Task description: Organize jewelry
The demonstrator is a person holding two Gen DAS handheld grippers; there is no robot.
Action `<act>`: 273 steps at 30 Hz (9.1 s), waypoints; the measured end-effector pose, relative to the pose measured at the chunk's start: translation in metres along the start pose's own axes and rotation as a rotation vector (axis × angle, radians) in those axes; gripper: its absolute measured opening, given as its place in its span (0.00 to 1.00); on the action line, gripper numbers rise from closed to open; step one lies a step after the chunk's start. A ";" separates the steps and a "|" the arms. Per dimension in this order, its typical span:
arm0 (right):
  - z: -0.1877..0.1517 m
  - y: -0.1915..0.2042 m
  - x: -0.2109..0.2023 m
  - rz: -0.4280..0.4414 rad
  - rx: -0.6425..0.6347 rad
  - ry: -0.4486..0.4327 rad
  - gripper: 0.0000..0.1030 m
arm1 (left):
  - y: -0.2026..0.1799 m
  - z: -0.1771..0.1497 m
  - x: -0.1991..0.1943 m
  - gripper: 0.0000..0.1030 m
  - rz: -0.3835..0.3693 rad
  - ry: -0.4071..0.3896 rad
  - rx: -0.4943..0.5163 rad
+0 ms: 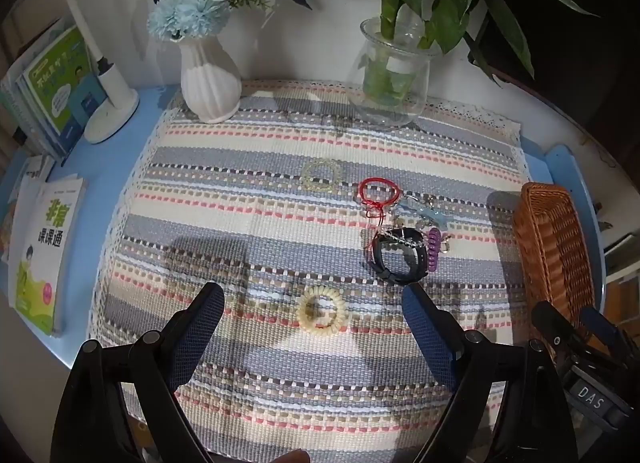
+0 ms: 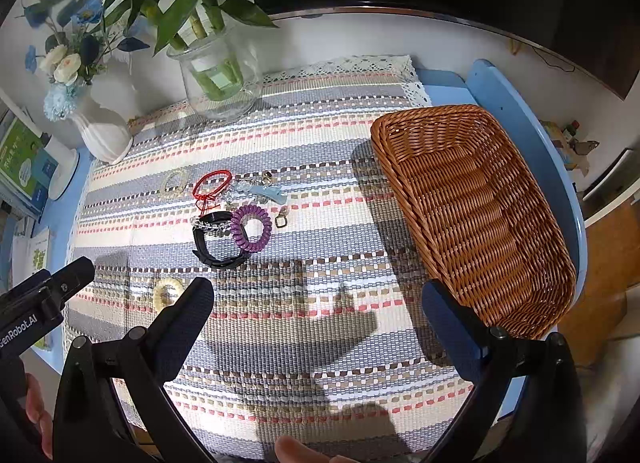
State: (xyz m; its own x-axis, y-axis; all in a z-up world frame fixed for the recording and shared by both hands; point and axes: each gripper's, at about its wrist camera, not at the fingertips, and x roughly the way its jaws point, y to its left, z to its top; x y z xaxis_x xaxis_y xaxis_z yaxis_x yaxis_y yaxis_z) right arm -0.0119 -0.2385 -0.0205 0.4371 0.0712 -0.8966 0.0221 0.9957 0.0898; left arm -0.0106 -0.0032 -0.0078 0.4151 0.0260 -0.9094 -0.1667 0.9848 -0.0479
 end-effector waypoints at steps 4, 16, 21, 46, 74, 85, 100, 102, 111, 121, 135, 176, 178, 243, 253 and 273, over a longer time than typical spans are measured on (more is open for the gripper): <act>-0.001 0.001 0.000 0.010 0.001 0.001 1.00 | -0.001 0.000 0.002 0.88 0.002 0.003 0.006; 0.000 -0.006 0.004 -0.009 0.033 -0.023 1.00 | -0.004 -0.003 0.007 0.88 0.018 0.011 0.027; -0.003 -0.003 0.001 -0.008 0.032 -0.011 1.00 | -0.003 -0.003 0.009 0.88 0.017 0.018 0.027; -0.007 0.020 0.032 0.139 -0.034 0.030 1.00 | 0.033 0.010 0.058 0.88 -0.087 0.002 -0.108; 0.018 0.053 0.142 0.205 -0.154 0.021 0.49 | -0.023 0.078 0.194 0.06 -0.128 -0.147 0.504; 0.018 0.046 0.123 0.265 -0.161 0.006 0.12 | 0.010 0.090 0.147 0.06 -0.313 -0.206 0.266; 0.039 -0.019 0.064 0.385 -0.009 -0.087 0.12 | -0.054 0.086 0.044 0.05 -0.456 -0.373 0.319; 0.043 -0.029 0.055 0.385 0.011 -0.102 0.12 | -0.074 0.086 0.029 0.05 -0.487 -0.390 0.347; 0.043 -0.118 0.028 0.310 0.150 -0.169 0.12 | -0.193 0.073 0.008 0.05 -0.550 -0.355 0.472; 0.014 -0.230 0.022 0.235 0.323 -0.166 0.12 | -0.279 0.051 0.023 0.05 -0.605 -0.257 0.565; 0.005 -0.240 0.025 0.283 0.311 -0.133 0.12 | -0.177 0.070 0.093 0.47 -0.243 -0.164 0.434; 0.004 -0.234 0.044 0.362 0.367 -0.059 0.15 | -0.118 0.064 0.167 0.62 -0.200 0.013 0.365; 0.004 -0.233 0.044 0.364 0.365 -0.060 0.15 | -0.108 0.065 0.174 0.73 -0.207 0.015 0.287; -0.012 -0.235 0.058 0.236 0.405 -0.012 0.73 | -0.310 0.001 0.077 0.62 -0.505 -0.034 0.704; 0.012 -0.205 0.022 0.275 0.349 -0.079 0.82 | -0.203 0.037 0.020 0.65 -0.415 -0.101 0.439; 0.047 -0.001 0.036 0.374 -0.109 -0.057 0.84 | 0.056 -0.007 0.051 0.65 -0.187 -0.098 0.047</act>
State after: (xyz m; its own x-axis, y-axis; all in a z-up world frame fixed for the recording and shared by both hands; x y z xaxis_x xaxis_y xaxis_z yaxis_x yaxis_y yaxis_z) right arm 0.0458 -0.2392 -0.0328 0.4464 0.4295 -0.7850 -0.2423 0.9025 0.3560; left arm -0.0049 0.0520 -0.0598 0.5205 -0.1432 -0.8418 -0.0381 0.9810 -0.1904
